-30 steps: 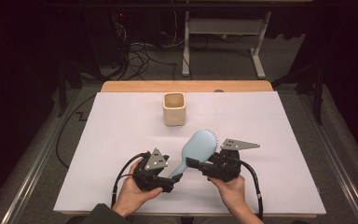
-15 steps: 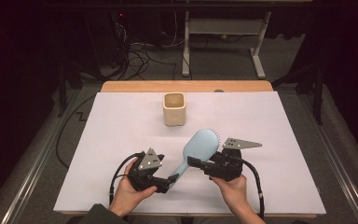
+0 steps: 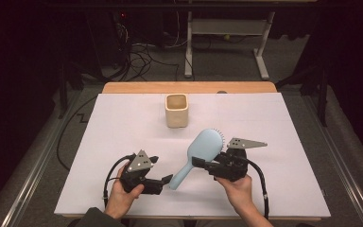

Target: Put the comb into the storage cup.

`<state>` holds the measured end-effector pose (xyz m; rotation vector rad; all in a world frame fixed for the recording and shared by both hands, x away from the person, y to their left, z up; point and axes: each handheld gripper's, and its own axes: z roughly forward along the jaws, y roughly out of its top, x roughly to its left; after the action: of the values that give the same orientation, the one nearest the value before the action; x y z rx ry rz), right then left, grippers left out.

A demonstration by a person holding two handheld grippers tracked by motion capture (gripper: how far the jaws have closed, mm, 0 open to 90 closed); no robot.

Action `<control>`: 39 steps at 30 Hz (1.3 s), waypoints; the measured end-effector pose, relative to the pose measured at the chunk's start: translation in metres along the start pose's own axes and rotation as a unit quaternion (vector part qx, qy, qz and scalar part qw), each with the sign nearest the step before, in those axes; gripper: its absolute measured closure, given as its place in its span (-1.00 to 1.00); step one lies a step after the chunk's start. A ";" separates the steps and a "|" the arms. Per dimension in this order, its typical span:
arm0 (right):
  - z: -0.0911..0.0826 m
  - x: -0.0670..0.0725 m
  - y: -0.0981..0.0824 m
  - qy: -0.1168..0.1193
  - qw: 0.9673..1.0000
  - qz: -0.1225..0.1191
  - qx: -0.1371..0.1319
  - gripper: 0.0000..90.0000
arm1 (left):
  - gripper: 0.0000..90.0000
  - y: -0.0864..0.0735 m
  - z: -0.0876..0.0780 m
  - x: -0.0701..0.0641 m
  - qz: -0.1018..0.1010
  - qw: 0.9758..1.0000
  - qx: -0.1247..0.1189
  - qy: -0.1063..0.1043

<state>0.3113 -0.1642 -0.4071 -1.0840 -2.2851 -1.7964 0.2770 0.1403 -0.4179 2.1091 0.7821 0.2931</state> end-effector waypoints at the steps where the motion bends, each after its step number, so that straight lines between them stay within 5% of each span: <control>1: -0.001 0.000 0.000 -0.002 1.000 -0.001 0.001 0.26 | -0.49 -0.002 -0.002 0.002 -0.003 1.000 -0.001 -0.001; 19: -0.021 -0.010 0.010 -0.034 0.999 -0.002 0.003 0.26 | -0.51 -0.028 -0.019 0.032 -0.045 0.999 0.023 0.021; 31: -0.039 -0.018 0.015 -0.057 0.998 -0.001 0.002 0.26 | -0.54 -0.049 -0.034 0.055 -0.089 0.995 -0.005 0.051; 39: -0.048 -0.025 0.022 -0.073 0.997 0.000 0.002 0.26 | -0.55 -0.059 -0.041 0.067 -0.099 0.991 -0.040 0.076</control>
<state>0.3240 -0.2158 -0.3838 -1.2551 -2.3661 -1.7681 0.2853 0.2352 -0.4435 1.9336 1.0449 0.3738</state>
